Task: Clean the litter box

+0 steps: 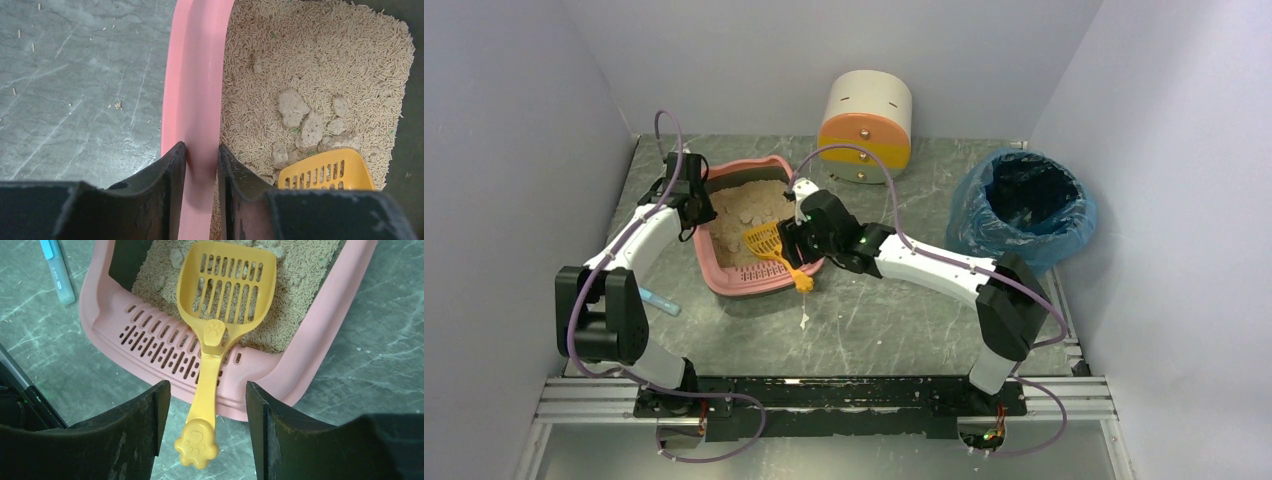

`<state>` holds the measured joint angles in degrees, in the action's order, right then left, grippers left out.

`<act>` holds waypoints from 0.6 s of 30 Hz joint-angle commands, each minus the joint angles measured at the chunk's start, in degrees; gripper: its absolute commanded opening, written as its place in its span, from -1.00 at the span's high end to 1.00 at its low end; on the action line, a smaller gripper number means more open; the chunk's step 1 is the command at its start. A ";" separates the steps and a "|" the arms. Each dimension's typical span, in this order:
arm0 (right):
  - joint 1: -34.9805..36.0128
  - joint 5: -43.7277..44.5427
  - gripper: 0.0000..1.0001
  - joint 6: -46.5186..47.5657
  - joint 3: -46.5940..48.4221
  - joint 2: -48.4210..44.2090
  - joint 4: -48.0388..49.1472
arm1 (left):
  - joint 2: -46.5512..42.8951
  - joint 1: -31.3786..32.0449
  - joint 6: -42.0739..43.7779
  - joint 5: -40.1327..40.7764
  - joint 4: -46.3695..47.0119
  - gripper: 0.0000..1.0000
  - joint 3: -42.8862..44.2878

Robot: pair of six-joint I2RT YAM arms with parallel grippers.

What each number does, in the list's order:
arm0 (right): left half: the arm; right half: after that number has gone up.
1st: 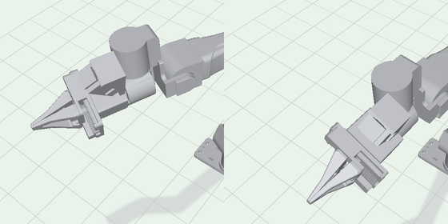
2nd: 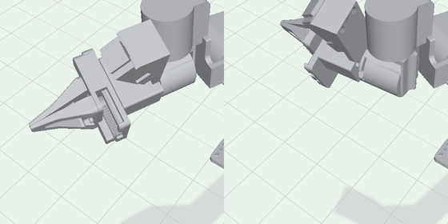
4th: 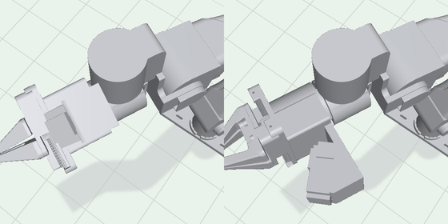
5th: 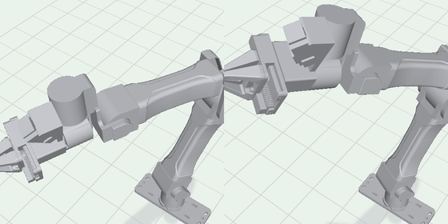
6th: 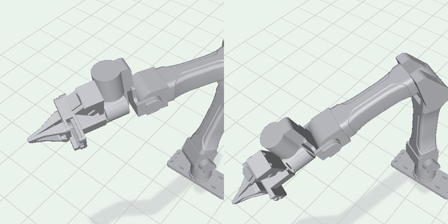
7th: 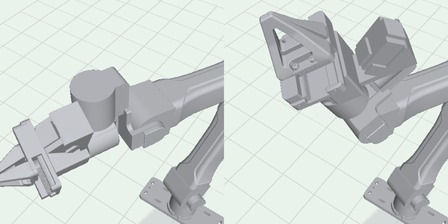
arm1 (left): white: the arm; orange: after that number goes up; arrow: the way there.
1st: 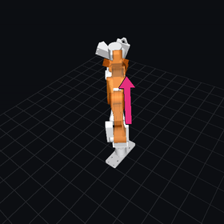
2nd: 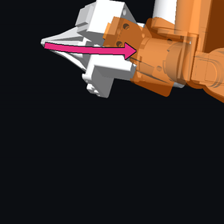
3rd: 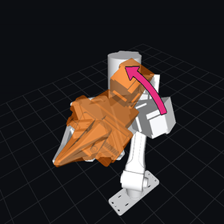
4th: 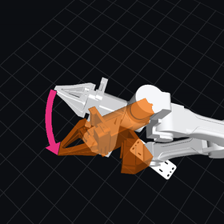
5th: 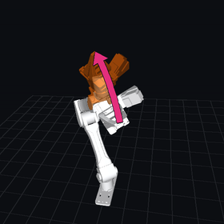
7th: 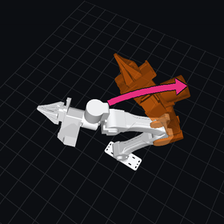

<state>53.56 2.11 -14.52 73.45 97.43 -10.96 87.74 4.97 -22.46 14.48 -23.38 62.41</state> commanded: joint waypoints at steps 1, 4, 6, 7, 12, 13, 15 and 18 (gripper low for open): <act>0.60 -0.49 -0.21 0.14 -1.51 -0.88 1.54 | -1.21 0.92 -0.38 -6.73 0.09 0.38 -1.27; 0.80 0.16 -0.22 0.46 -3.33 -2.08 0.86 | -2.75 1.43 -0.58 -7.53 -1.23 0.47 -3.52; 0.87 0.62 -0.22 0.17 -5.11 -2.92 0.90 | -3.76 1.50 -0.93 -7.90 -1.73 0.48 -5.31; 1.00 0.69 -0.22 0.14 -5.94 -3.19 0.93 | -4.23 1.53 -0.97 -8.37 -1.92 0.49 -6.02; 2.46 3.17 -0.24 1.13 -10.24 -5.48 1.31 | -6.50 2.45 -1.93 -9.94 -2.01 0.47 -8.85; 2.68 3.33 -0.24 1.29 -10.72 -5.65 1.10 | -6.80 2.49 -2.18 -10.50 -2.18 0.47 -9.08; 3.29 4.71 -0.25 1.79 -11.43 -5.46 0.99 | -7.64 2.50 -2.59 -10.67 -2.77 0.44 -9.39; 4.01 7.41 -0.25 2.47 -11.38 -4.30 -0.10 | -10.02 2.50 -3.45 -11.64 -2.55 0.42 -10.58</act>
<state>56.66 5.41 -13.61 62.54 93.45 -10.68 80.12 5.96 -23.79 10.39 -20.97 54.65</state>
